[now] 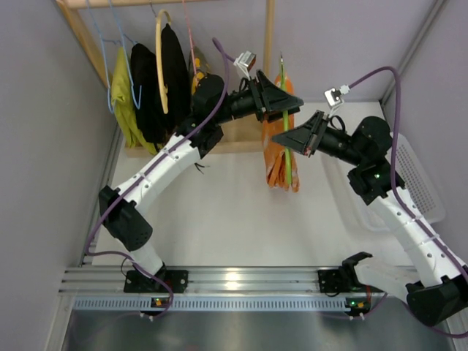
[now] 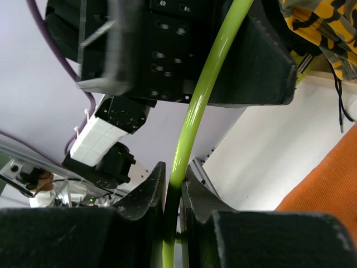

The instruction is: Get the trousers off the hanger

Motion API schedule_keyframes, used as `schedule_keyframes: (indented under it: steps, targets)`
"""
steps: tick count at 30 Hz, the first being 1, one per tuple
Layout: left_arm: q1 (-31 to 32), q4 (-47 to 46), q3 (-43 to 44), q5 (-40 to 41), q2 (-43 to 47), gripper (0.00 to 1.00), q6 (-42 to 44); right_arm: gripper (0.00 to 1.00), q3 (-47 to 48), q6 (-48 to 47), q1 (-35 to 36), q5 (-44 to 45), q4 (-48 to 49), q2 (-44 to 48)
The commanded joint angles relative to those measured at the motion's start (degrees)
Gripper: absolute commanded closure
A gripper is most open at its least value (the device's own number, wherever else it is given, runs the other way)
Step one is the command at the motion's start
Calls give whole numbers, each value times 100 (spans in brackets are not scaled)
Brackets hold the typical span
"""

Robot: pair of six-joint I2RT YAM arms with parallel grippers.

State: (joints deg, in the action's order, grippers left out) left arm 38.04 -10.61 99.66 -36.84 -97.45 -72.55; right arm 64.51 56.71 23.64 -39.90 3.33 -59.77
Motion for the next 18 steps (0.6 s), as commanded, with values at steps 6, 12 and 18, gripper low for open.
schedule_keyframes:
  steps: [6, 12, 18]
  targets:
    - [89, -600, -69, -25, 209, 84, -312, 100, 18, -889, 255, 175, 1574, 352]
    - [81, -478, -139, 10, 305, 100, -409, 58, -193, -2039, 361, 263, 1074, 597]
    - [-42, -293, -263, 36, 472, 100, -523, 11, -386, -3700, 352, 956, -77, 1142]
